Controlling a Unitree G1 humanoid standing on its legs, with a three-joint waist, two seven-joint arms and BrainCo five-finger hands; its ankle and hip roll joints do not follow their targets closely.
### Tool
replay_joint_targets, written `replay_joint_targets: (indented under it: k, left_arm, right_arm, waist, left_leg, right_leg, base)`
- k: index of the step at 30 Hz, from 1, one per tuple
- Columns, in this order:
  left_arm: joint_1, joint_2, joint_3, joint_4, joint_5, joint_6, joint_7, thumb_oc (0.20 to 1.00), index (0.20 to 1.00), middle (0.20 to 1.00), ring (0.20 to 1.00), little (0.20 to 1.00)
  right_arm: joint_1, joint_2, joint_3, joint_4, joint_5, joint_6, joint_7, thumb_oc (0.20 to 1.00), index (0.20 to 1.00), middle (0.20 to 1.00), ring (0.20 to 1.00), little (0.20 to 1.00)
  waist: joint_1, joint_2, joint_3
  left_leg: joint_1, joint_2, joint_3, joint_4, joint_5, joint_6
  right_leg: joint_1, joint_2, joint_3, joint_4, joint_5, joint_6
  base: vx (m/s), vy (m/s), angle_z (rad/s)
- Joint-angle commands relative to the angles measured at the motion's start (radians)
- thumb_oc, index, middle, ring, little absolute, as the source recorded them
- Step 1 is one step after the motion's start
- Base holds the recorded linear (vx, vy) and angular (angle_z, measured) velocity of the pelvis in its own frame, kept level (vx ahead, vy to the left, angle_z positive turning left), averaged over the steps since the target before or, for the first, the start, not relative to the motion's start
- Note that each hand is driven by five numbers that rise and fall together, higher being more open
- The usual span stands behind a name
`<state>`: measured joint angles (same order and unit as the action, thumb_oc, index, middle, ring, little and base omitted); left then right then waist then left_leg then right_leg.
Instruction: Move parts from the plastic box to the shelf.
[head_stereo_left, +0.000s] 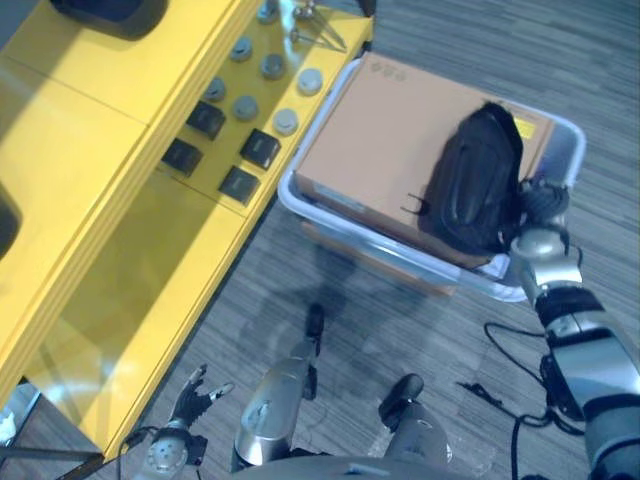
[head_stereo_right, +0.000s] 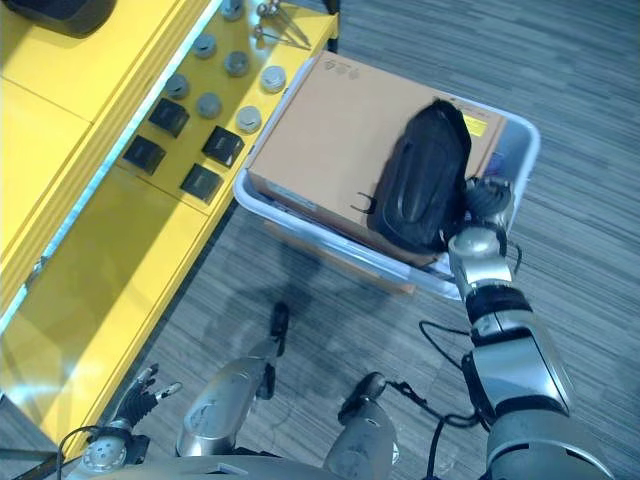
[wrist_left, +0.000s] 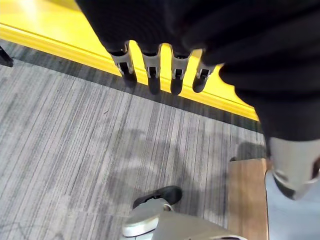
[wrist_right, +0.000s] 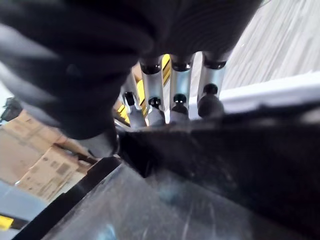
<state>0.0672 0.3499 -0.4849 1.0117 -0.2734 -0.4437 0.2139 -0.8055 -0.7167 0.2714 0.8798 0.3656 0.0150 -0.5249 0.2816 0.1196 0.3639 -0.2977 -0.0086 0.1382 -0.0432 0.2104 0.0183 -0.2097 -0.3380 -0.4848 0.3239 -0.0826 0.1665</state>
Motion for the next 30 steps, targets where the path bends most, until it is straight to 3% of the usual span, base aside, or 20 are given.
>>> replay_joint_targets:
  k: [1, 12, 18, 23, 24, 25, 30]
  left_arm:
    - [-0.049, 0.004, -0.033, 0.014, -0.025, -0.006, 0.01, 1.0, 1.0, 1.0, 1.0, 1.0]
    - [-0.044, -0.007, -0.043, 0.023, -0.006, -0.018, 0.007, 1.0, 1.0, 1.0, 1.0, 1.0]
    - [-0.045, -0.004, -0.054, 0.021, -0.009, -0.032, 0.01, 1.0, 1.0, 1.0, 1.0, 1.0]
    - [-0.042, 0.005, -0.051, 0.018, -0.016, -0.026, 0.011, 1.0, 1.0, 1.0, 1.0, 1.0]
    - [-0.045, 0.005, -0.052, 0.022, -0.018, -0.025, 0.01, 1.0, 1.0, 1.0, 1.0, 1.0]
    - [-0.045, 0.004, -0.051, 0.026, -0.02, -0.027, 0.011, 1.0, 1.0, 1.0, 1.0, 1.0]
    - [-0.05, 0.0, -0.046, 0.036, -0.022, -0.023, 0.014, 1.0, 1.0, 1.0, 1.0, 1.0]
  right_arm:
    - [-0.071, -0.068, 0.024, -0.032, -0.021, -0.041, 0.0, 0.2, 0.2, 0.2, 0.2, 0.2]
    - [-0.092, -0.069, 0.057, 0.042, -0.052, -0.007, -0.012, 0.2, 0.2, 0.2, 0.2, 0.2]
    - [-0.083, -0.103, 0.079, 0.081, -0.119, 0.022, -0.067, 0.2, 0.2, 0.2, 0.2, 0.2]
    - [-0.063, -0.132, 0.068, 0.085, -0.09, 0.024, -0.069, 0.2, 0.2, 0.2, 0.2, 0.2]
    - [-0.067, -0.132, 0.07, 0.083, -0.08, 0.028, -0.069, 0.385, 0.385, 0.385, 0.385, 0.385]
    - [-0.068, -0.13, 0.072, 0.082, -0.068, 0.03, -0.066, 1.0, 1.0, 1.0, 1.0, 1.0]
    - [-0.075, -0.107, 0.073, 0.067, -0.055, 0.029, -0.047, 1.0, 1.0, 1.0, 1.0, 1.0]
  waist:
    - [0.024, -0.021, 0.016]
    - [0.042, -0.013, 0.028]
    - [0.036, -0.017, 0.035]
    - [0.029, -0.021, 0.04]
    - [0.028, -0.021, 0.041]
    - [0.027, -0.02, 0.042]
    - [0.026, -0.018, 0.043]
  left_leg:
    - [0.005, 0.068, 0.042, 0.03, -0.107, -0.066]
    - [-0.001, 0.061, 0.025, 0.042, -0.115, -0.058]
    - [0.0, 0.063, 0.029, 0.043, -0.116, -0.056]
    - [-0.002, 0.067, 0.03, 0.044, -0.117, -0.057]
    - [-0.003, 0.068, 0.031, 0.043, -0.118, -0.057]
    - [-0.004, 0.068, 0.032, 0.042, -0.117, -0.056]
    - [-0.006, 0.068, 0.034, 0.039, -0.115, -0.056]
  right_leg:
    - [-0.032, -0.07, 0.011, -0.053, 0.088, 0.036]
    - [-0.044, -0.097, 0.001, -0.019, 0.085, 0.034]
    - [-0.05, -0.099, 0.006, -0.012, 0.09, 0.04]
    - [-0.062, -0.095, 0.018, -0.006, 0.092, 0.043]
    - [-0.063, -0.095, 0.02, -0.006, 0.092, 0.044]
    - [-0.065, -0.095, 0.021, -0.006, 0.093, 0.044]
    - [-0.071, -0.097, 0.023, -0.005, 0.092, 0.043]
  base:
    - [0.04, 0.046, 0.17]
    - [0.01, 0.012, 0.1]
    - [0.0, 0.0, 0.0]
    - [0.0, -0.001, -0.02]
    - [-0.01, 0.008, -0.05]
    - [0.0, 0.0, 0.0]
    - [0.0, 0.0, 0.0]
